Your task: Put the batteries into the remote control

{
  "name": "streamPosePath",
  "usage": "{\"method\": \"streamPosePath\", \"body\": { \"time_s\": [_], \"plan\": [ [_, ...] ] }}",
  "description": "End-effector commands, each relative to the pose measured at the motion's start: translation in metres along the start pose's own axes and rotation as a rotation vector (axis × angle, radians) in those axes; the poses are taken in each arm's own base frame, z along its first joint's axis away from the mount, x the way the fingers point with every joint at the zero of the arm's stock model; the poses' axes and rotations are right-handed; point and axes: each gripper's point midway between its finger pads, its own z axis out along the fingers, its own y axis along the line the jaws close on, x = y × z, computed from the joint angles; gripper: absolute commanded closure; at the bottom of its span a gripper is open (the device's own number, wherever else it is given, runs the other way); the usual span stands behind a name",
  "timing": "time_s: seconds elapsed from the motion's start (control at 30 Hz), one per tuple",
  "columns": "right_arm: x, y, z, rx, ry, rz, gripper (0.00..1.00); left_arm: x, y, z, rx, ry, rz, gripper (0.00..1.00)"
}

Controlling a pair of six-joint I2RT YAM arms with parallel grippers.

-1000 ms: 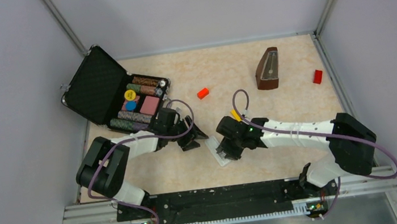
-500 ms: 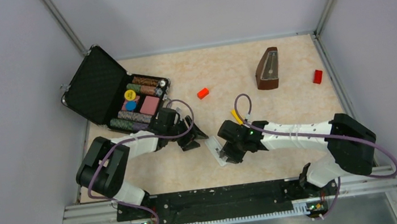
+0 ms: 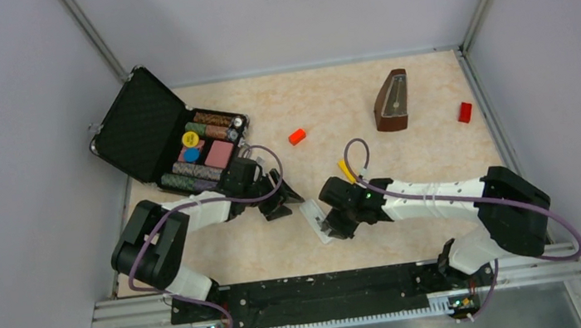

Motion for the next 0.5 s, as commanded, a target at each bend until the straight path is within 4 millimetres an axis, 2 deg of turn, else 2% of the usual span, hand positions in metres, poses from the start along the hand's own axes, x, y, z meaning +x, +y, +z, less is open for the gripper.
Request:
{"method": "streamPosePath", "body": {
  "time_s": [0.0, 0.47],
  "plan": [
    [0.0015, 0.0027, 0.0003, -0.016, -0.01, 0.007, 0.75, -0.0091, 0.012, 0.0001, -0.051, -0.047, 0.02, 0.35],
    [0.0012, -0.0048, 0.0062, 0.011, -0.013, 0.01, 0.8, -0.0093, 0.0129, -0.0002, -0.05, -0.048, 0.015, 0.35]
  ]
}}
